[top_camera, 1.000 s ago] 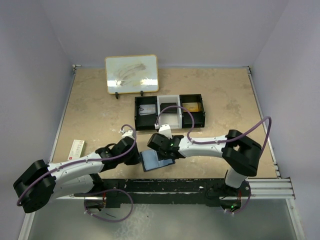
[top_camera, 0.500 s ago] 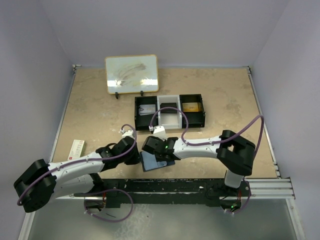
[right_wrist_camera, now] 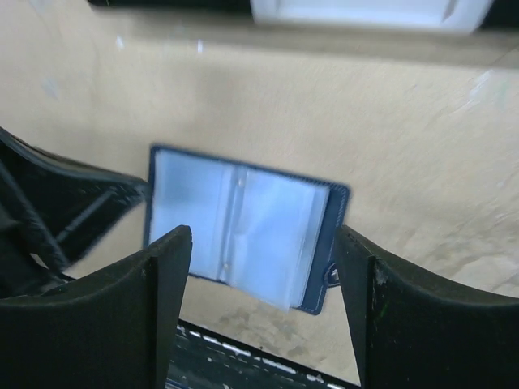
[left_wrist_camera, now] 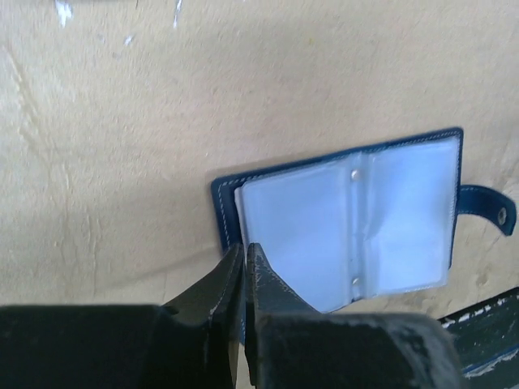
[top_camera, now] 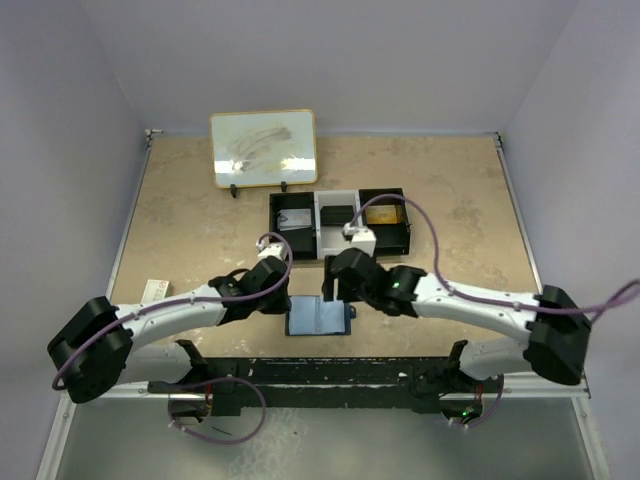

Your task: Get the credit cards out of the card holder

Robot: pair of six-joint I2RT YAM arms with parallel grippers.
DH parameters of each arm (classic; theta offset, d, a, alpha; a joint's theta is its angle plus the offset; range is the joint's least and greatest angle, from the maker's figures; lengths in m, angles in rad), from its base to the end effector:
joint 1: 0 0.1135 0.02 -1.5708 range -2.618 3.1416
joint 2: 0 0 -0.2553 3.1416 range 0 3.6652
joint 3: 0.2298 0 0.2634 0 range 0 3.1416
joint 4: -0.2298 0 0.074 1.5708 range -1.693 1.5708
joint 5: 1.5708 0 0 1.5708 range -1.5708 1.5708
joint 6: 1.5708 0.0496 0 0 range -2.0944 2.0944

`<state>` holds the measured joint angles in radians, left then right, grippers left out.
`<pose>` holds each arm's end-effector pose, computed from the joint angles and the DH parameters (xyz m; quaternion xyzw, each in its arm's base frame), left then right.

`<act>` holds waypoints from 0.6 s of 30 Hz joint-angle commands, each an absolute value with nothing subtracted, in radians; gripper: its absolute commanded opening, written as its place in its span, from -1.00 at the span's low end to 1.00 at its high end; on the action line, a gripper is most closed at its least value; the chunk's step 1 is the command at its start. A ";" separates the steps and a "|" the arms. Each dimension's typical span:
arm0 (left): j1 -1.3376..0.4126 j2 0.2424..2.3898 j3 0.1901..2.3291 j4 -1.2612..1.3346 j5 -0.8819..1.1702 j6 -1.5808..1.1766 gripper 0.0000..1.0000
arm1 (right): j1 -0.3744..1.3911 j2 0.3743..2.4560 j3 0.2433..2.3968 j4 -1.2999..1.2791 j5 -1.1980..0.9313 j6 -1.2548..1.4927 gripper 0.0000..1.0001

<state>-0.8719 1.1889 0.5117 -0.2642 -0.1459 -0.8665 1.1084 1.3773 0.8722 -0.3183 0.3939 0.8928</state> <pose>0.1566 -0.1751 0.1370 -0.0200 0.9484 -0.1911 0.2522 0.1535 0.2652 0.2046 -0.0272 0.9154 0.2030 0.3466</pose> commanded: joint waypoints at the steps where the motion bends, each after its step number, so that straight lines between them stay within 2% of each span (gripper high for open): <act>1: -0.876 1.230 0.614 -0.287 -0.231 -0.818 -0.90 | 1.004 1.187 0.808 -0.220 0.391 0.846 0.47; 3: -0.876 1.214 0.625 -0.331 -0.280 -0.830 -0.64 | 0.971 1.117 0.799 -0.211 0.421 0.813 0.49; 6: -0.877 1.139 0.627 -0.392 -0.349 -0.847 -0.17 | 0.941 1.046 0.793 -0.191 0.486 0.751 0.67; 8: -0.876 1.080 0.643 -0.446 -0.404 -0.852 0.02 | 0.917 1.008 0.771 -0.134 0.510 0.686 0.74; 11: -0.876 0.992 0.696 -0.553 -0.516 -0.861 0.20 | 0.813 0.953 0.714 -0.056 0.494 0.600 0.84; 13: -0.876 0.952 0.745 -0.604 -0.578 -0.855 0.24 | 0.714 0.921 0.686 -0.019 0.423 0.558 0.86; 18: -0.876 0.922 0.884 -0.729 -0.721 -0.838 0.29 | 0.498 0.770 0.633 0.060 0.062 0.512 0.93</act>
